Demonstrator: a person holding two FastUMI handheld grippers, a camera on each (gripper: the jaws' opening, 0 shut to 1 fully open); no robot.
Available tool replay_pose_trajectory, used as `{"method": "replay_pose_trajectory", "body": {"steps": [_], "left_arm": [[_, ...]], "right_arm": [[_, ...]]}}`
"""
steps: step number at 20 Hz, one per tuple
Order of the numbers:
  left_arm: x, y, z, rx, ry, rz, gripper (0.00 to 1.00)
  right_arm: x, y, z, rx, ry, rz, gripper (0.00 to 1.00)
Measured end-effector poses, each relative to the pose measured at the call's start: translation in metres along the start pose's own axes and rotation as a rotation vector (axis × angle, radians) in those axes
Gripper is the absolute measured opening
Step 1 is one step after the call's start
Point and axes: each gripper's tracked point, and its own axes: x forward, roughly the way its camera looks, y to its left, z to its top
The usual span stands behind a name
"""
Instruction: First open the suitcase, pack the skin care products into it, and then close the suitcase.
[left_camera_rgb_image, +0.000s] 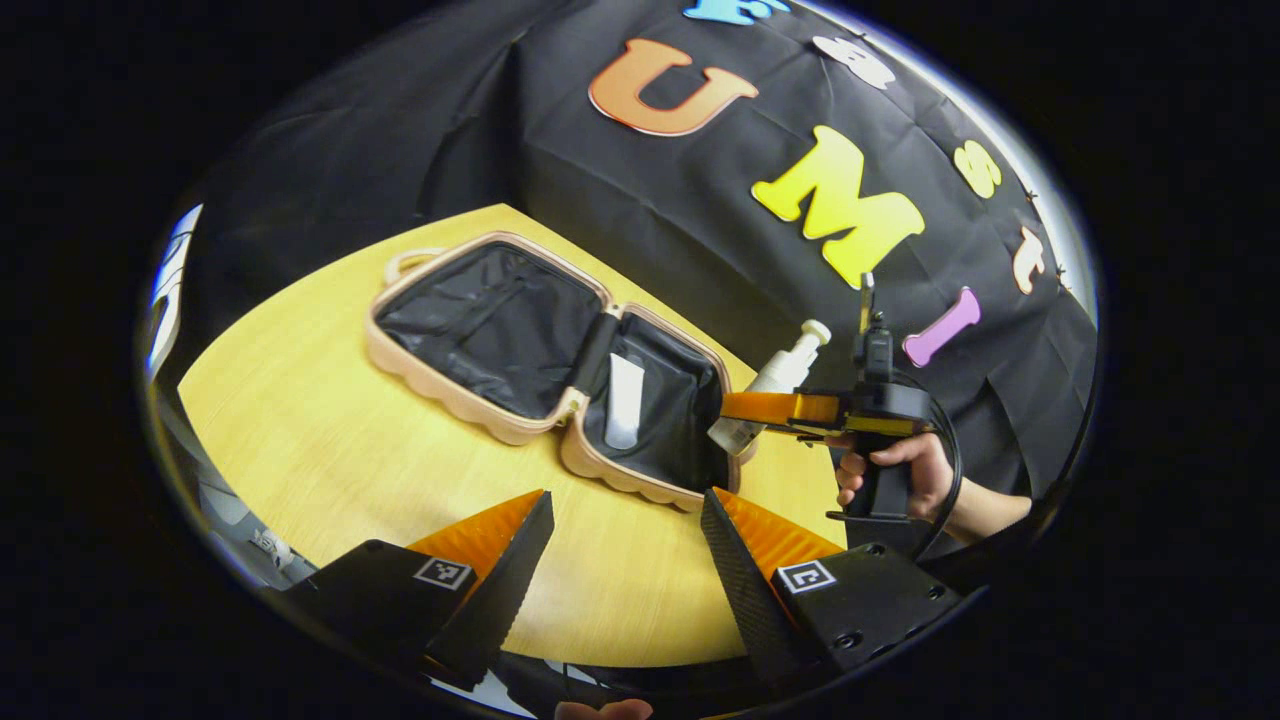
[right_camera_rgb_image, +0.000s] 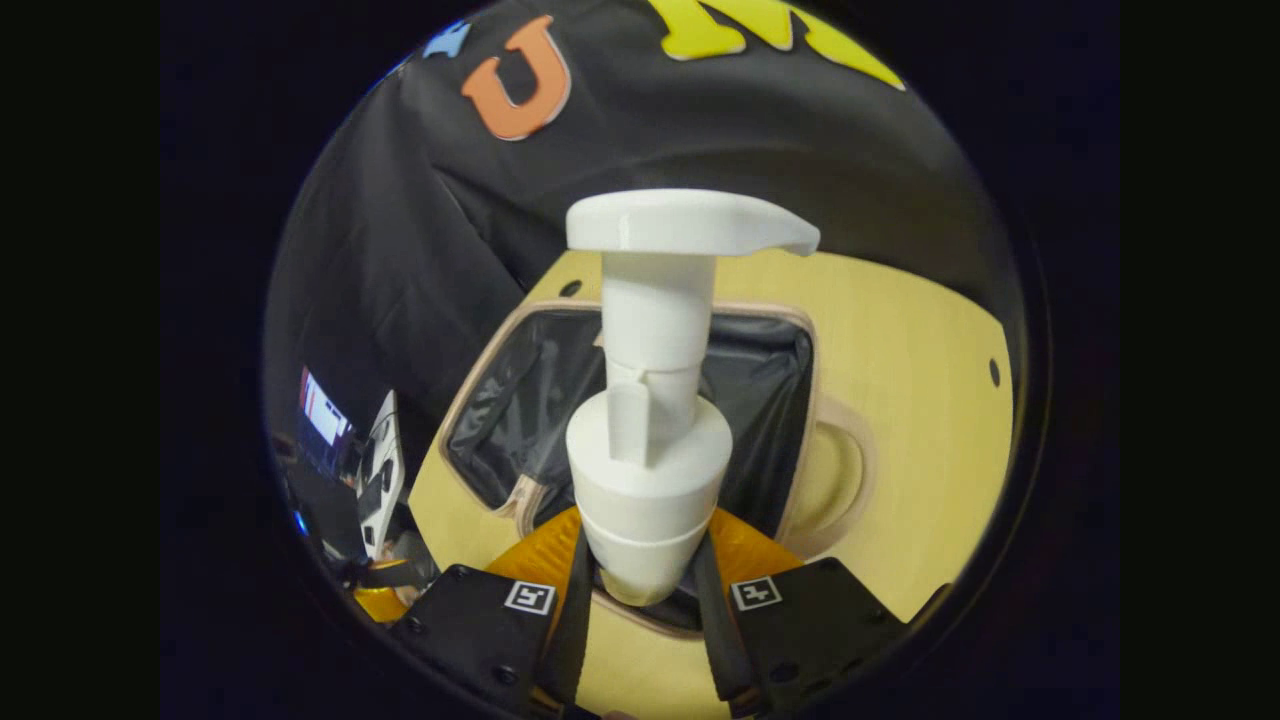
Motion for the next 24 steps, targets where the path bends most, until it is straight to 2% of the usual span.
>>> {"method": "replay_pose_trajectory", "body": {"steps": [4, 8, 9, 10, 11, 14, 17, 21, 23, 24], "left_arm": [[-0.017, 0.024, 0.001, -0.062, -0.018, 0.044, 0.95], [-0.023, 0.033, 0.005, -0.08, -0.02, 0.052, 0.95], [-0.023, 0.033, 0.006, -0.077, -0.019, 0.049, 0.95], [-0.023, 0.033, 0.007, -0.068, -0.02, 0.048, 0.95], [-0.024, 0.033, 0.008, -0.057, -0.023, 0.045, 0.95], [-0.027, 0.034, 0.013, -0.021, -0.025, 0.042, 0.95], [-0.027, 0.032, 0.017, 0.004, -0.028, 0.037, 0.95], [-0.023, 0.027, 0.021, 0.005, -0.027, 0.021, 0.95], [-0.023, 0.031, 0.028, 0.013, -0.04, 0.022, 0.95], [-0.021, 0.035, 0.032, 0.018, -0.046, 0.027, 0.95]], "right_arm": [[0.045, -0.013, -0.01, 0.16, 0.126, -0.083, 0.47], [0.072, -0.027, -0.023, 0.282, 0.251, -0.193, 0.45], [0.076, -0.036, -0.028, 0.294, 0.279, -0.234, 0.47], [0.079, -0.039, -0.029, 0.308, 0.298, -0.256, 0.43], [0.085, -0.044, -0.029, 0.313, 0.306, -0.283, 0.47], [0.088, -0.053, -0.037, 0.309, 0.341, -0.358, 0.47], [0.088, -0.052, -0.035, 0.307, 0.329, -0.376, 0.48], [0.078, -0.045, -0.031, 0.318, 0.287, -0.329, 0.52], [0.061, -0.037, -0.03, 0.283, 0.253, -0.295, 0.57], [0.048, -0.035, -0.029, 0.255, 0.219, -0.291, 0.63]]}}
